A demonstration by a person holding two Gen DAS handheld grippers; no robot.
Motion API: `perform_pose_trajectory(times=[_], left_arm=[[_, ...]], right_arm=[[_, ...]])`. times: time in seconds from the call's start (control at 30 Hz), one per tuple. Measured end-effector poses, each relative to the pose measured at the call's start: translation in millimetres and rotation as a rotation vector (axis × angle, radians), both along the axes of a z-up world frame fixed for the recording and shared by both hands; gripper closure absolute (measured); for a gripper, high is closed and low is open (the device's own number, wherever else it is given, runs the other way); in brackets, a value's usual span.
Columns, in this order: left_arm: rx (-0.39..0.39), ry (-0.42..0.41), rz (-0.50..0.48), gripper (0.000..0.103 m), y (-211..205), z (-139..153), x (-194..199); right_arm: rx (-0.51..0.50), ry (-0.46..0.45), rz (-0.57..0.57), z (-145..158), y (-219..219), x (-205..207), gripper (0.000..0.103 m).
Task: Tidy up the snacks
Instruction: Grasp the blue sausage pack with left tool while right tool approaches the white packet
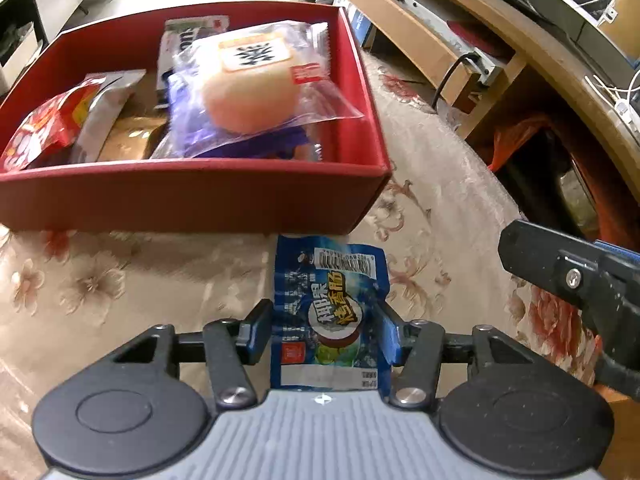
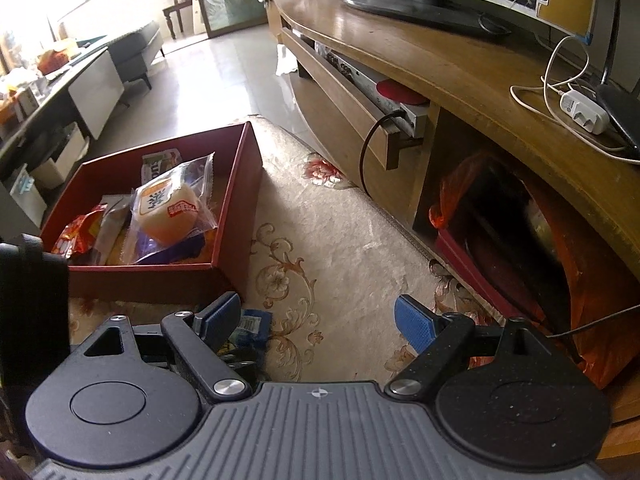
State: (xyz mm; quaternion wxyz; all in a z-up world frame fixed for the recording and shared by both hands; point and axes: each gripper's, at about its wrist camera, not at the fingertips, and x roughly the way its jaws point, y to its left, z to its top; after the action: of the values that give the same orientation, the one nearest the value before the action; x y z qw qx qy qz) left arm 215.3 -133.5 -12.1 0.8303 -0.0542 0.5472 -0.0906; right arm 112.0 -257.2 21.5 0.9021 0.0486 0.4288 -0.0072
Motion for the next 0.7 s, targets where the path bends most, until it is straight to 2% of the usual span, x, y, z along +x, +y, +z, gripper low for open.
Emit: perform_pose_trajectory(times=[0.13,0.23,0.6,0.7], left_arm=[[0.017,-0.005,0.003,0.055,11.0,4.2,-8.1],[0.046,-0.013,0.000,0.056,20.1,5.4,-16.3],[0.030,0.041,0.091,0.057,80.6,5.5,-43.6],[-0.010,0.053,0.140,0.049,87.6,5.6,-44.5]], right_arm=[[-0.009,0.011,0.025,-2.6,7.3,-7.3,0.015],[-0.003,0.025,0.030,-5.4,10.0,-15.0,0.015],[-0.019,0.064,0.024,-15.6,14.5,-41.1,0.015],[-0.036,0.078,0.058,-18.4,25.4,-43.7,0.015]])
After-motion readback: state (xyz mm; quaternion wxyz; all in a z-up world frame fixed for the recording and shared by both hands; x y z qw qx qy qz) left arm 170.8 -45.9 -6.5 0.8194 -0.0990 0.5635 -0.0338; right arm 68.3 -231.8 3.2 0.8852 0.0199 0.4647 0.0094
